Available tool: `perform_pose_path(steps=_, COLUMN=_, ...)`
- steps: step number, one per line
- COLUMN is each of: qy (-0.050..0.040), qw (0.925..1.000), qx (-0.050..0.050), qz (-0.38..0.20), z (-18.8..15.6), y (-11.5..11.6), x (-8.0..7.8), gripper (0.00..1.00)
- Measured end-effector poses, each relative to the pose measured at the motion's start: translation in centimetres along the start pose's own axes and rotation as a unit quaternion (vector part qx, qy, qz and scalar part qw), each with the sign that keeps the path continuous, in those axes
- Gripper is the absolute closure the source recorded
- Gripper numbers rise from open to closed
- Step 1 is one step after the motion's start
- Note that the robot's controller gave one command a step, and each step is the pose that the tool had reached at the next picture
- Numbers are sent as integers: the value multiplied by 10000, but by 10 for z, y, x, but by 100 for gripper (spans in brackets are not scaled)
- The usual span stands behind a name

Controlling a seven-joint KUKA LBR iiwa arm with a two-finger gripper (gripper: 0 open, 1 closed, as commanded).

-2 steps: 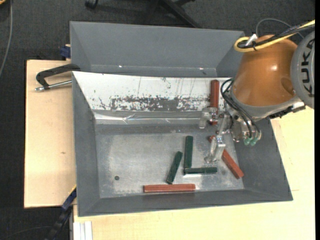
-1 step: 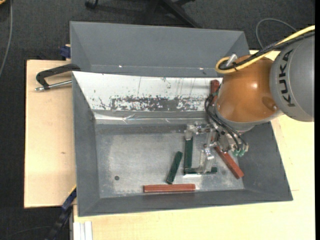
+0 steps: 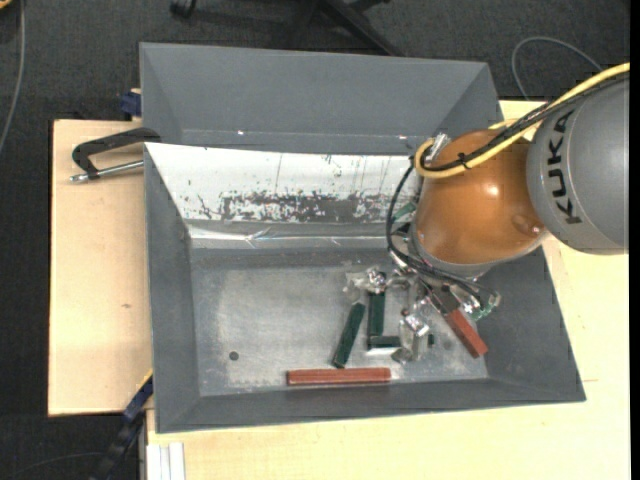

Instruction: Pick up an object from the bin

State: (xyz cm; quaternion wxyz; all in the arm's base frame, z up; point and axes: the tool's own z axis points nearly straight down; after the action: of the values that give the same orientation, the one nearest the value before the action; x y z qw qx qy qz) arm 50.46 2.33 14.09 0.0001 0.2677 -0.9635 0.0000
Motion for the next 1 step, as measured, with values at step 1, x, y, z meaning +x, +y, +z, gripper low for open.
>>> perform_pose_path(steps=1, qy=-36, qw=9944, qx=6, qz=-1052, z=19, y=8, x=-31, gripper=0)
